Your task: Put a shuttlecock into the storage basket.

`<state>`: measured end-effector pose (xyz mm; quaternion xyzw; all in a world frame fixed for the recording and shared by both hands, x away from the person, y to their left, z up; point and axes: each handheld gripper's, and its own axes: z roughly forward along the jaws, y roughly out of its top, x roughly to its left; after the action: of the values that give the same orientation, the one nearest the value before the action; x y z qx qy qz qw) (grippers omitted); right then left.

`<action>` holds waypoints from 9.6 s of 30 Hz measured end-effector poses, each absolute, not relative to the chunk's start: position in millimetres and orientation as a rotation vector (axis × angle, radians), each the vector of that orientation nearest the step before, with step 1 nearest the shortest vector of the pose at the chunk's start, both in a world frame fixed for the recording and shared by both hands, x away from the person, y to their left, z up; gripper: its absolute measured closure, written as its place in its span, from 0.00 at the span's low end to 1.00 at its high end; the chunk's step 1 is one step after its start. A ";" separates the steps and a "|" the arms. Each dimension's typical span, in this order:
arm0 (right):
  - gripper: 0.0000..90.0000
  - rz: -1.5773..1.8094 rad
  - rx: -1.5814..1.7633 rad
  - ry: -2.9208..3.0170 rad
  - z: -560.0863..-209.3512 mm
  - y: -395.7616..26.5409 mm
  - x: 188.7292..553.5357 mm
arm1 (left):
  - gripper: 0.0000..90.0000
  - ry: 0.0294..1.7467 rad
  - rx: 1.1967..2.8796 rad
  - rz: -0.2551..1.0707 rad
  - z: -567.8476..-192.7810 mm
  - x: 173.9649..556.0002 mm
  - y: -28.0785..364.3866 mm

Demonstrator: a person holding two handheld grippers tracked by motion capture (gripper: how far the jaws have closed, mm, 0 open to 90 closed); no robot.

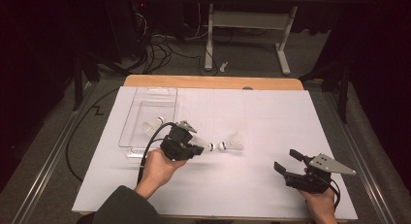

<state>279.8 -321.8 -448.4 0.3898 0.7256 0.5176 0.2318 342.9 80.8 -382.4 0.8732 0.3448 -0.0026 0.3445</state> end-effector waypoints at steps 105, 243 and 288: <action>0.24 1.428 1.075 1.996 -448.6 -321.8 280.4 | 0.99 1.002 2.059 0.177 -364.2 356.5 129.8; 0.24 1.428 1.079 2.002 -448.9 -321.4 281.0 | 0.99 1.313 1.953 0.390 -365.2 437.8 183.3; 0.24 1.429 1.080 1.998 -448.7 -321.5 280.7 | 0.55 1.338 1.976 0.387 -375.9 438.1 182.5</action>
<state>280.7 -321.5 -448.7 0.3920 0.7252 0.5187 0.2269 438.1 182.5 -375.9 0.7643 0.5177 0.1499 0.3540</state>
